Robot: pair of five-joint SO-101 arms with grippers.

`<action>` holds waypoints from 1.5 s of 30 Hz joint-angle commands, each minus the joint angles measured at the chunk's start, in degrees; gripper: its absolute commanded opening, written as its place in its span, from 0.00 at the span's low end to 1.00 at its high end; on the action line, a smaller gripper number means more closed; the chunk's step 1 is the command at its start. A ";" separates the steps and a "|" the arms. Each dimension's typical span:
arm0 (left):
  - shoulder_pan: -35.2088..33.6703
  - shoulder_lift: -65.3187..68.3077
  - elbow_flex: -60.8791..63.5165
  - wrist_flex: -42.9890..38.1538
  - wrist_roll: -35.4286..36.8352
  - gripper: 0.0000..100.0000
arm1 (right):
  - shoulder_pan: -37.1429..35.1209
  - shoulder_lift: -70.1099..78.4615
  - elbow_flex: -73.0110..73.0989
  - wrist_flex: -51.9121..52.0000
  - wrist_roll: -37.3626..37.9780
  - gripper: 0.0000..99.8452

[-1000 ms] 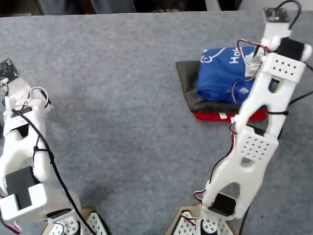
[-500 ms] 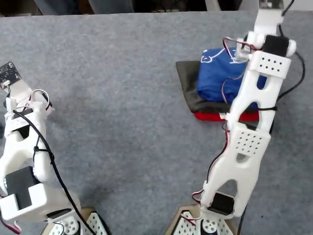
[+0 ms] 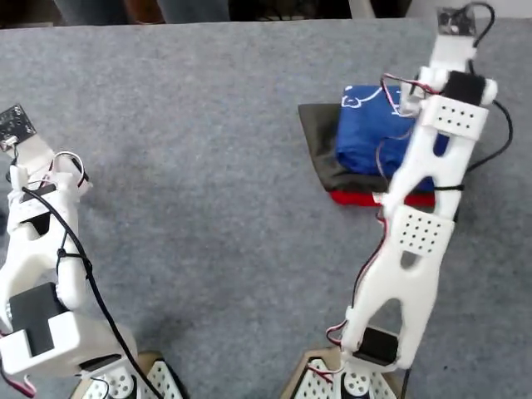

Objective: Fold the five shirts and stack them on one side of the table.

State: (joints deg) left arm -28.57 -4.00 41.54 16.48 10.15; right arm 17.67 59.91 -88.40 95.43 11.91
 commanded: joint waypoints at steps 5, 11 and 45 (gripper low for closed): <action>0.84 -2.81 -0.66 -1.23 -0.09 0.03 | -9.41 -14.20 1.45 5.80 0.00 0.03; 0.75 -2.81 -0.75 -1.23 -0.09 0.03 | -18.81 -25.01 28.09 5.80 -0.26 0.27; 0.66 -3.16 -0.75 -1.23 -0.09 0.03 | -13.36 -21.41 45.49 -3.60 12.48 0.26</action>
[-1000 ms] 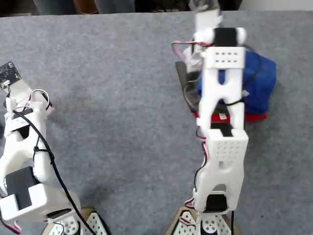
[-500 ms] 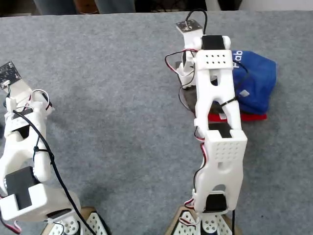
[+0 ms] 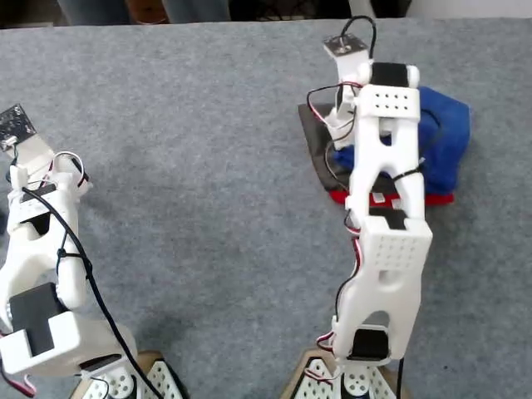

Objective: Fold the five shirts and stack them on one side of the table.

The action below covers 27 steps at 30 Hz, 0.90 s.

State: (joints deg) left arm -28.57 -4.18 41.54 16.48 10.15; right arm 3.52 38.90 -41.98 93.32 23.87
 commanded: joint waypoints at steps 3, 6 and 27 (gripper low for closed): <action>0.57 -3.16 -1.01 -1.23 -0.09 0.03 | 1.41 0.04 -0.84 -3.78 0.53 0.14; 0.48 -2.73 -1.98 -0.97 -0.09 0.03 | 1.41 0.04 -0.40 -4.40 0.53 0.03; 2.68 -2.64 -1.89 -0.79 0.00 0.03 | 0.09 -0.22 -13.41 7.56 0.18 0.22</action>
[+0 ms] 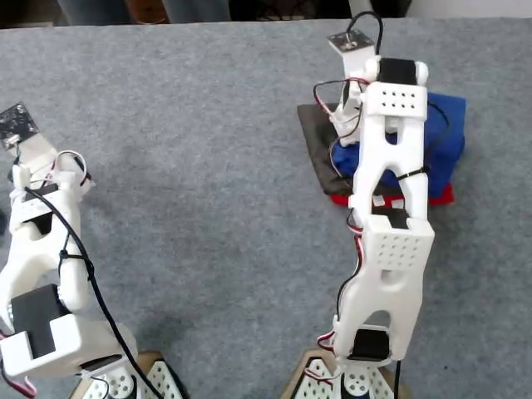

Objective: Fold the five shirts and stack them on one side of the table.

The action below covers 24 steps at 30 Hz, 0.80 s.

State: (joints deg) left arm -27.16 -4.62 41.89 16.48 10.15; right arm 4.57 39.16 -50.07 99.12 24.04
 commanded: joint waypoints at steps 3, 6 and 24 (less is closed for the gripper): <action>1.71 -2.20 -2.07 -0.79 0.00 0.03 | -1.14 -0.57 -6.20 1.93 -0.35 0.27; 1.89 -2.46 -1.45 -0.79 0.00 0.03 | -3.52 -0.22 -4.97 1.93 -4.04 0.27; 1.54 -2.29 -1.36 -0.79 -0.09 0.03 | -8.62 -0.31 6.73 1.76 -9.58 0.27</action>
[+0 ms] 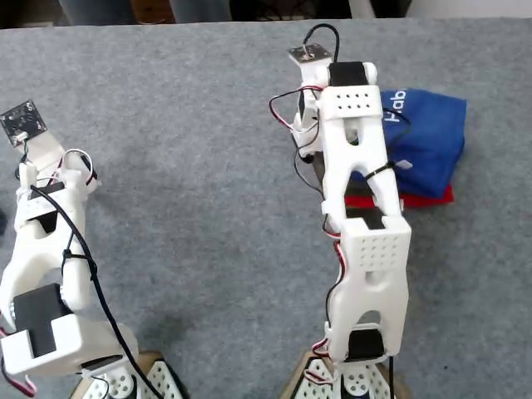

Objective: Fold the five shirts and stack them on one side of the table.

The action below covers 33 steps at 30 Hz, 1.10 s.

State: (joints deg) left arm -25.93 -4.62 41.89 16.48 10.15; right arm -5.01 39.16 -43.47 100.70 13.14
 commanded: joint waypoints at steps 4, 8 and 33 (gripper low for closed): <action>0.22 -2.29 -1.36 -0.70 -0.09 0.03 | 2.55 -0.13 0.57 -1.85 2.11 0.27; -0.66 -2.29 -1.36 -0.70 -0.09 0.03 | 4.57 1.89 0.04 -1.93 3.43 0.27; -0.31 -2.20 -1.71 -0.79 -0.09 0.03 | 10.29 6.73 -5.58 -1.76 4.04 0.04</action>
State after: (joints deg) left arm -26.02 -4.62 41.89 16.48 10.15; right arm 4.84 46.29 -45.41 97.27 16.84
